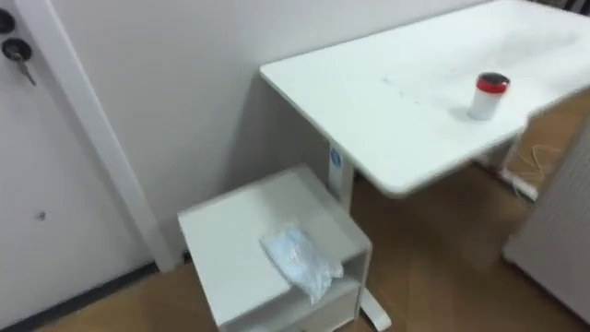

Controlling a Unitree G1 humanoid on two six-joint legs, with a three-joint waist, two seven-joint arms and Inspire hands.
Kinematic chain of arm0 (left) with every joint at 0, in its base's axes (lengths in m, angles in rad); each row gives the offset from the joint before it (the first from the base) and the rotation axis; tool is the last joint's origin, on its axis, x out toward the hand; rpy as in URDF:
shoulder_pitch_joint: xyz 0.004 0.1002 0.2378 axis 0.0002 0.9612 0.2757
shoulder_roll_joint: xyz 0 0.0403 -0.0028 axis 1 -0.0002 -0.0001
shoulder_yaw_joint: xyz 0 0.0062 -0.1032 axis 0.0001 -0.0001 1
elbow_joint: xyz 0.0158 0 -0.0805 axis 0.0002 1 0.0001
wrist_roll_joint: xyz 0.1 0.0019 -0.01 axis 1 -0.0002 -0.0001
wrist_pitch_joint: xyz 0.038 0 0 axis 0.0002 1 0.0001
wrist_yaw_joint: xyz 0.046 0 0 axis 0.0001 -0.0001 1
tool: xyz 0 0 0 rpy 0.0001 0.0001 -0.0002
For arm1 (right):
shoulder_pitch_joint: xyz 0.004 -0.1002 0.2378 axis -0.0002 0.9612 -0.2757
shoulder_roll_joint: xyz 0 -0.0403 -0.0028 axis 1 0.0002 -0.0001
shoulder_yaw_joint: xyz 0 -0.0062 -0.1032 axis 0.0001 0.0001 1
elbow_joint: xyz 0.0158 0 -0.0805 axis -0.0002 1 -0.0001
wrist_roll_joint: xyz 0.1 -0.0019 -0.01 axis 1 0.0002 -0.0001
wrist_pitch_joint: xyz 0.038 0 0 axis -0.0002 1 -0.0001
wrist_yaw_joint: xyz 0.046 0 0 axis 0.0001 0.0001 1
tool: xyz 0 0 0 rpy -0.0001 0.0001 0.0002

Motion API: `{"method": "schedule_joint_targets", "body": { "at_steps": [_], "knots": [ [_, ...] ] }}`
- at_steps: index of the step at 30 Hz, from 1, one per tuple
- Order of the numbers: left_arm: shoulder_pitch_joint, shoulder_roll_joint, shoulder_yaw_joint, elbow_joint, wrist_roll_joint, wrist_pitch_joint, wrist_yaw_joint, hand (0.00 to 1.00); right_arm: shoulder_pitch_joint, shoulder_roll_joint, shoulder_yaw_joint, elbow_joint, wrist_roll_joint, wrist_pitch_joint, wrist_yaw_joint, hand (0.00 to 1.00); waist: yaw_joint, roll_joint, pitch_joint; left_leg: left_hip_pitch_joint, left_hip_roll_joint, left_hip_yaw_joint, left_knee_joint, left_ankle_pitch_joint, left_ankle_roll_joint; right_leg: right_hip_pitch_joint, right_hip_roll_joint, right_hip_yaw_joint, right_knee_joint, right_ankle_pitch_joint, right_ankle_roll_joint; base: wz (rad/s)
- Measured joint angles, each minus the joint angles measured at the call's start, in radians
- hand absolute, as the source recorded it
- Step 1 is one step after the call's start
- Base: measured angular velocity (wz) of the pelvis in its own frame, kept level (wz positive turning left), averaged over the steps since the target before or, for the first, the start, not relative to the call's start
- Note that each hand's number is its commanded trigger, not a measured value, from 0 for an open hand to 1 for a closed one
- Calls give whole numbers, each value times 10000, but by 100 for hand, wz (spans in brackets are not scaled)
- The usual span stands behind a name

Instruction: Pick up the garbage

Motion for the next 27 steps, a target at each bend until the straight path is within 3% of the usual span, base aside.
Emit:
{"method": "schedule_joint_targets", "body": {
  "at_steps": [1,2,3,5,6,8,9,10,11,13,17,20,23,27],
  "knots": [
    [-166,66,-68,-126,-47,-66,181,0,-75,34,29,-42,11,-75,11,100,45,220,-37,312,33,-195,-296,-110,7,-423,27,-21,553,282,-99,-3],
    [-239,97,-62,-175,-47,-117,290,0,-105,50,28,-168,12,-105,15,100,76,237,-22,447,67,-258,-447,-125,0,-736,36,-44,769,69,-153,-5],
    [-352,158,-93,-187,-59,-238,538,0,-179,62,91,-375,71,-151,44,100,122,284,-5,685,237,-264,-720,-95,-40,-1473,191,-66,922,-443,-181,0],
    [-605,228,-105,-258,-96,-433,836,0,-416,71,235,-407,171,-212,117,100,53,469,47,958,490,-386,-960,-118,-76,-2247,469,-230,143,-810,-253,10],
    [-677,228,-229,-532,-341,-531,1037,0,-433,103,266,-408,208,-300,119,100,16,504,54,1116,568,-578,-1147,-125,-105,-2522,599,-333,-986,-851,-264,37],
    [-833,176,-450,-774,-691,-807,1273,0,-503,103,372,-331,211,-369,127,100,-27,510,58,1404,616,-695,-1435,-144,-169,-2634,721,-247,-3063,-650,-269,37],
    [-942,110,-465,-828,-732,-952,1368,0,-537,105,429,-314,220,-408,127,100,-43,514,62,1588,626,-839,-1523,-195,-263,-2533,865,-224,-4537,-91,-213,39],
    [-951,116,-462,-932,-865,-997,1430,0,-496,177,478,-241,256,-508,153,100,-171,497,34,1819,644,-985,-1600,-254,-365,-2230,994,-210,-5155,849,-261,44],
    [-936,111,-459,-1024,-872,-1005,1481,0,-504,206,486,-155,288,-577,189,100,-225,505,17,1907,666,-1060,-1615,-313,-437,-2094,1068,-214,-5285,1162,-153,38],
    [-774,48,-458,-1997,-829,-1008,1760,0,-536,172,479,44,308,-721,258,100,-190,589,-47,2121,843,-1102,-1820,-351,-599,-1792,1338,-296,-5625,1208,-216,10],
    [-898,40,-458,-2742,-798,-1374,2322,0,-536,110,514,76,322,-872,286,100,-277,747,-26,2257,881,-1107,-2201,-268,-725,-1795,1403,-289,-5731,1110,-304,-6],
    [-1099,-8,-457,-3502,-597,-1623,2577,0,-581,136,538,144,311,-1033,467,100,-505,694,6,2268,896,-1078,-2288,-265,-731,-1819,1416,-323,-5743,1043,-313,1],
    [-1641,-68,-565,-3704,-465,-1815,2734,0,-725,160,622,261,313,-1072,566,100,-690,585,58,2136,883,-1038,-2281,-267,-732,-1966,1392,-323,-5723,1044,-312,-2],
    [-2370,177,-1260,-3916,-465,-1877,3194,0,-1031,119,747,355,432,-1119,551,100,-1012,589,100,1618,854,-833,-2120,-268,-725,-2581,1311,-257,-5480,1092,-320,-15]
  ]
}}
